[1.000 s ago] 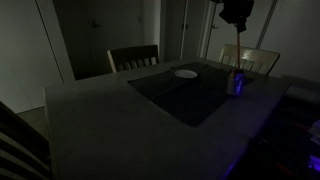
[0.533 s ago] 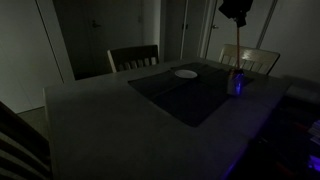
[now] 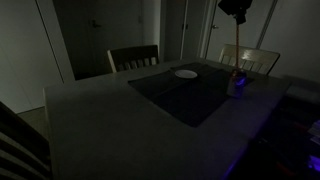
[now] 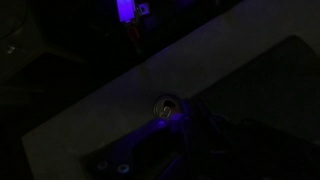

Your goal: Remove the straw from the can and put it on the table

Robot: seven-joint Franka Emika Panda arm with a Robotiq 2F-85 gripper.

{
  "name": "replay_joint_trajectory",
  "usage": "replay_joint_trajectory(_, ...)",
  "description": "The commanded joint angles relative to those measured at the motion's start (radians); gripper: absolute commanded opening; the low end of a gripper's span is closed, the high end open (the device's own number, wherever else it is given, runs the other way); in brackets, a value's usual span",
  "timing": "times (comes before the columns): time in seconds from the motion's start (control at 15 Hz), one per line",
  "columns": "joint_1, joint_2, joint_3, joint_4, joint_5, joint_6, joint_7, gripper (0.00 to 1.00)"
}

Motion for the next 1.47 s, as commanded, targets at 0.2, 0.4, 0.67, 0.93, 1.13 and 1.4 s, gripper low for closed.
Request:
replay_joint_trajectory(0.2,-0.01,-0.046,0.003,0.007,0.044,-0.048,-0.006,0.02)
replay_joint_trajectory(0.4,-0.012,-0.059,0.004,0.009,0.042,-0.045,-0.008,0.02)
replay_joint_trajectory(0.67,-0.015,-0.066,0.003,0.016,0.043,-0.04,-0.009,0.02)
replay_joint_trajectory(0.93,-0.009,-0.078,0.006,0.026,0.107,-0.002,-0.042,0.02)
replay_joint_trajectory(1.13,0.0,-0.073,0.017,0.032,0.144,0.06,-0.075,0.02)
replay_joint_trajectory(1.4,0.029,-0.048,0.056,-0.001,0.124,0.266,-0.098,0.02)
